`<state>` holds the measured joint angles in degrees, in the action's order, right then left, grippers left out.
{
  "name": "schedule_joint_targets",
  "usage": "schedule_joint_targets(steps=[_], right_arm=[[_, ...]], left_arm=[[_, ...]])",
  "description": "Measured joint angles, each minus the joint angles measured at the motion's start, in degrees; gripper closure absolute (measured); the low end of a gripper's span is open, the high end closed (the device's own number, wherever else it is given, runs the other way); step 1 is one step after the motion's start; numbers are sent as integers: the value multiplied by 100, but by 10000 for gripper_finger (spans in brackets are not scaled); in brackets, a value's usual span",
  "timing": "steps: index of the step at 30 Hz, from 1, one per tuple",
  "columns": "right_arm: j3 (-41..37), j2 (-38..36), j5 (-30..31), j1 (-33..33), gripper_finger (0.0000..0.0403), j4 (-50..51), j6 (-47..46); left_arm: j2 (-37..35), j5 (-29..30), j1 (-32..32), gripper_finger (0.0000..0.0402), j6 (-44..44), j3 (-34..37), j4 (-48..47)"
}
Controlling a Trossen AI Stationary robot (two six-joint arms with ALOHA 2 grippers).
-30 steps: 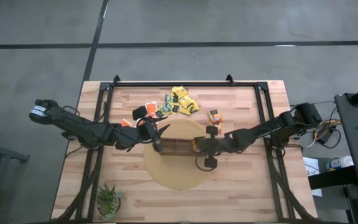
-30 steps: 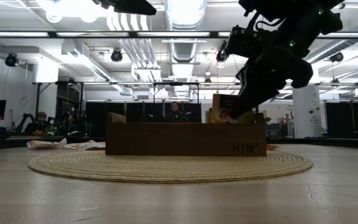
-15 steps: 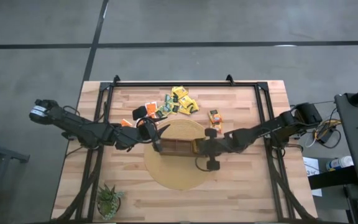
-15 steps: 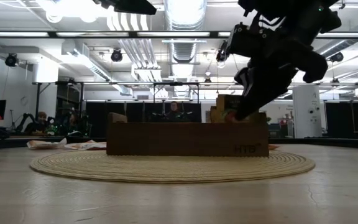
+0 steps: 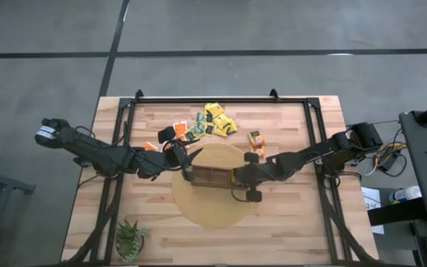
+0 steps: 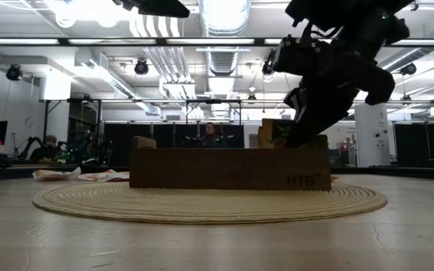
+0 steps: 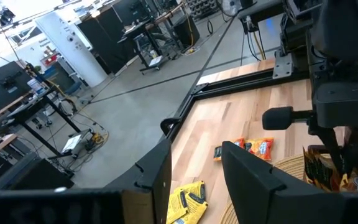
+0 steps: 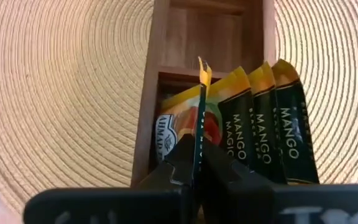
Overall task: Pick & Place Tea
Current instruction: Put the orange and green tea bag into the wooden organizer
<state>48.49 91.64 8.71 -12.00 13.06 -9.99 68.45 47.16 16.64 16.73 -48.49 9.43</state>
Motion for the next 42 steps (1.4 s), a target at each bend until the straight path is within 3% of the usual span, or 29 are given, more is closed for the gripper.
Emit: schedule_joint_targets(steps=[6,11,22,29,35,42], right_arm=[[-3,2,170,-10,394,-41,-117],[-4,0,-207,-14,383,-64,-187],[174,-46,-295,-10,259,296,-204],[774,-93,-269,-64,220,1061,-195],[971,-282,530,-105,216,1798,-73],[566,-1203,873,-138,216,1759,5]], left_arm=[[0,0,2,266,0,0,1],[0,0,0,266,0,0,0],[0,0,1,266,0,0,0],[0,-11,1,266,-2,0,0],[0,-15,2,266,0,0,-6],[0,-54,0,266,-2,0,0]])
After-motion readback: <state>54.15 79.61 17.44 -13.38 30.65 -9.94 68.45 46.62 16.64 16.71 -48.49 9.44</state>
